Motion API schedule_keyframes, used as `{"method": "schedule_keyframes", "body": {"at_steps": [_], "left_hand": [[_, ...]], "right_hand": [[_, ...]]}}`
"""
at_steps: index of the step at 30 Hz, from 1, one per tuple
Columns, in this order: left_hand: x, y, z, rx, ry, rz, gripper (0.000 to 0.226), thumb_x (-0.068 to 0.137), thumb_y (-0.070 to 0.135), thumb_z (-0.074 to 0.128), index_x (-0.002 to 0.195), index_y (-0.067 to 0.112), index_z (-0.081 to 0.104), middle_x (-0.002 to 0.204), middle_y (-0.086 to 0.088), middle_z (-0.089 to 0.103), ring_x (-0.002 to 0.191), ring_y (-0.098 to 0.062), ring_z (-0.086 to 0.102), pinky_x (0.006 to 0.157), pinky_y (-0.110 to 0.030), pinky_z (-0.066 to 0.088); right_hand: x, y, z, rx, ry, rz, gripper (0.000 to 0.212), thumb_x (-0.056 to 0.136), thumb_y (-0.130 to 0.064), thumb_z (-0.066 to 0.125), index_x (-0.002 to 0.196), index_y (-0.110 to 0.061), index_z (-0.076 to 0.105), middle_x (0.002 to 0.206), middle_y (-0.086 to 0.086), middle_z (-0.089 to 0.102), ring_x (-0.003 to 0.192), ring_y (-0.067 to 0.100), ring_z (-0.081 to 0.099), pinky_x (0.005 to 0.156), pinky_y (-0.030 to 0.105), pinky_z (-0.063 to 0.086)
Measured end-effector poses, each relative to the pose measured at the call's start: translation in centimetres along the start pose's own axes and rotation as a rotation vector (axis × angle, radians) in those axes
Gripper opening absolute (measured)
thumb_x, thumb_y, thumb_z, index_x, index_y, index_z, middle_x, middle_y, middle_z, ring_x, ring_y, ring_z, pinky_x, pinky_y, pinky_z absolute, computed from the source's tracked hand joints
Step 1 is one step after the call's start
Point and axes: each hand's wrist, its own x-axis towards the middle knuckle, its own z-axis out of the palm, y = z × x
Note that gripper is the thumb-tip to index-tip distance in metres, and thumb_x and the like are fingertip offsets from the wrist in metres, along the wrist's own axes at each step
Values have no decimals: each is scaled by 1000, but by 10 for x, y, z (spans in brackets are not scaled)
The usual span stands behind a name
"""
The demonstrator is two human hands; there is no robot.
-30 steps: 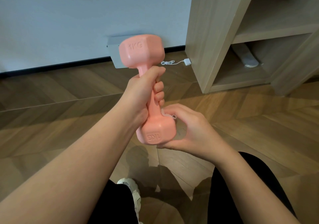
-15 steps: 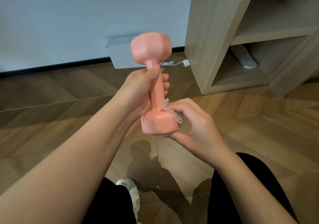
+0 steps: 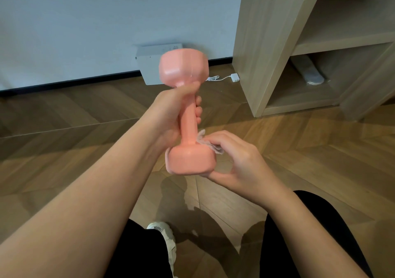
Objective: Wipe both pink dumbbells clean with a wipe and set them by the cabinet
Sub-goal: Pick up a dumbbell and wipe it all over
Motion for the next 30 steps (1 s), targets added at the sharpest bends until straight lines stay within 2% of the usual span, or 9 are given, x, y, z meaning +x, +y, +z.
{"method": "schedule_keyframes", "body": {"at_steps": [3,7,11,16,21,24,26,28,30], "left_hand": [[-1,4,-7,-34,-120,-51,23,99,21,43,107,8,60,86,-6,67,63,-16,57,62,-27,48],[0,0,-7,26,-85,34,25,102,16,46,118,3,60,100,-8,73,83,-17,72,75,-31,58],[2,0,-6,-33,10,79,13,95,15,60,102,4,64,84,-5,74,72,-15,71,69,-29,59],[0,-2,0,-66,67,143,7,89,8,66,89,9,59,66,0,64,55,-12,56,53,-23,49],[1,1,-11,-44,-98,92,6,91,18,63,88,13,63,75,-1,65,62,-12,56,64,-25,50],[2,-1,-19,-39,-225,38,14,85,30,62,81,16,62,88,-5,69,75,-20,64,77,-35,53],[1,-4,-16,-118,-238,32,21,84,32,62,69,18,58,75,-3,66,66,-19,64,67,-32,57],[4,-6,-10,-175,-148,36,36,91,29,61,57,21,51,52,3,46,43,-11,44,45,-22,42],[7,-7,-8,-148,-34,63,40,93,26,60,57,22,44,46,5,32,38,-10,29,40,-20,30]], "right_hand": [[0,4,-2,6,-7,13,42,78,-24,79,114,-13,59,111,-6,59,102,5,56,83,23,48],[-1,6,2,0,8,26,36,81,-17,75,112,-13,56,112,-4,56,103,8,55,81,31,49],[-1,6,4,-3,40,10,43,80,-15,76,116,-13,53,116,-4,53,107,8,52,83,30,48],[1,2,9,-3,54,-30,46,77,-19,80,116,-10,57,115,-2,56,108,6,53,86,20,47],[0,5,2,20,102,-88,48,77,-17,81,118,-5,59,115,3,60,110,9,55,90,22,47],[1,4,-3,44,91,-84,48,75,-15,82,117,-4,61,115,3,61,111,9,55,90,27,49],[4,2,-5,90,75,-58,47,75,-14,82,116,-5,62,115,2,61,111,9,55,90,28,48],[7,-2,-7,121,24,-14,45,76,-15,81,116,-7,62,116,1,60,112,9,55,91,29,48],[8,-5,-7,135,-56,25,46,78,-17,79,120,-8,61,120,-1,58,116,8,53,96,29,46]]}}
